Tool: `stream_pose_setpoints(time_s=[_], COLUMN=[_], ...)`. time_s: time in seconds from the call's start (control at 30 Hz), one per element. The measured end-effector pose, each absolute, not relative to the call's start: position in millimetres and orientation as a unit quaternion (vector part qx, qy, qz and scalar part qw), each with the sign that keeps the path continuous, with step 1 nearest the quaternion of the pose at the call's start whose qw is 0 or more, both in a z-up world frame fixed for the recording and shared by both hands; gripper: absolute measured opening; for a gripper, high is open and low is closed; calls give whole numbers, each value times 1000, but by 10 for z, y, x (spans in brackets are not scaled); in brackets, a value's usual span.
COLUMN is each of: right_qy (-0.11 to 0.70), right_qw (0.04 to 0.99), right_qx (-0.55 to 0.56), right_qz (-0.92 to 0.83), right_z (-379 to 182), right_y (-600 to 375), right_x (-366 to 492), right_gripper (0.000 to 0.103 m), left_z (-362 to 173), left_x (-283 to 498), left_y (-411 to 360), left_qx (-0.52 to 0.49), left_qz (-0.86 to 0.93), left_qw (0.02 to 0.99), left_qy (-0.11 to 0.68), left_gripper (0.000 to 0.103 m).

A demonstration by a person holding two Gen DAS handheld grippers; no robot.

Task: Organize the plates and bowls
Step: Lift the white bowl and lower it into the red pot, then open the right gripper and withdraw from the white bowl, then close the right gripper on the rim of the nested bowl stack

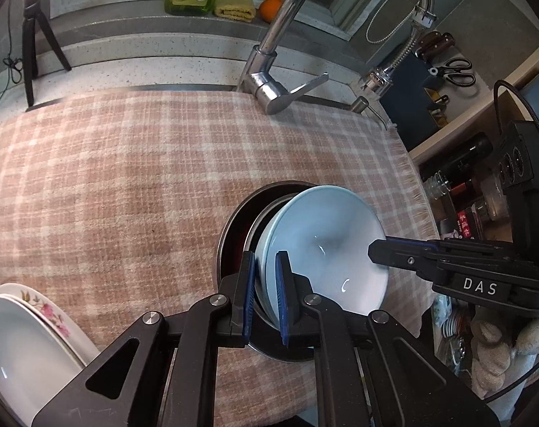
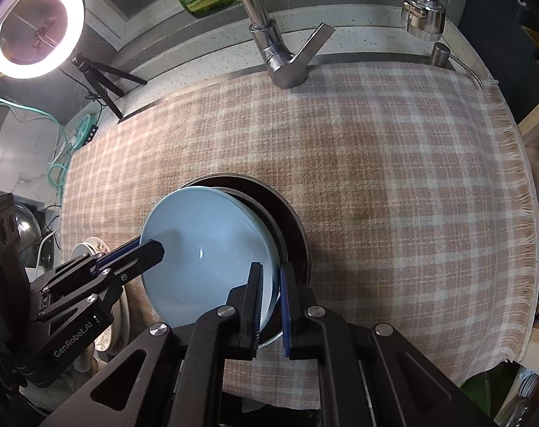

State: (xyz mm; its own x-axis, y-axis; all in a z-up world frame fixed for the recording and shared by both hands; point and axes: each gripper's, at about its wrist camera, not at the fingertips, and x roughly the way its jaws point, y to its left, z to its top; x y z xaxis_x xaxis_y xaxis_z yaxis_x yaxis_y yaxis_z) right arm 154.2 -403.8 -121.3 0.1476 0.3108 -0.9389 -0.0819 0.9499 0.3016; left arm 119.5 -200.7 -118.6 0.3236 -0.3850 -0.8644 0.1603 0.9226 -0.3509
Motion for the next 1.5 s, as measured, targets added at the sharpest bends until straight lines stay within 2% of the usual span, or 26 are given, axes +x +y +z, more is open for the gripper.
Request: stream_pose_setpoints(time_s=[0.53,0.67,0.83,0.97,1.3,1.5], right_qy=[632,631,619,599,536,538], right_qw=[758,758,765,778,806,811], right_qx=[82,88,97,111,209,201], right_qz=[138,142,148,152,135,110], right_z=[-1285,-1274,-1202,-1117,-1141,-1280], right_y=[-3989,-4001,-4052,-4127,-4651,-4796], right_x=[1563,1564,1547,1483,1233,1170], right_gripper=[11,11,16,24,24,24], left_z=[-1235,-1218,-1140,-1063,-1196,-1315], left_x=[1247,1246,1238,1202,1100,1046], left_y=[-2014,-2021,-1968,-1859,-1496,-1425], left_qx=[-87,-85,-87,-91,-133,-157], left_qz=[-167,-168,-169,-170,-158,-147], left_qw=[808,810,815,821,811,804], left_qy=[558,556,547,537,547,554], left_gripper=[10,13,13,16,19,19])
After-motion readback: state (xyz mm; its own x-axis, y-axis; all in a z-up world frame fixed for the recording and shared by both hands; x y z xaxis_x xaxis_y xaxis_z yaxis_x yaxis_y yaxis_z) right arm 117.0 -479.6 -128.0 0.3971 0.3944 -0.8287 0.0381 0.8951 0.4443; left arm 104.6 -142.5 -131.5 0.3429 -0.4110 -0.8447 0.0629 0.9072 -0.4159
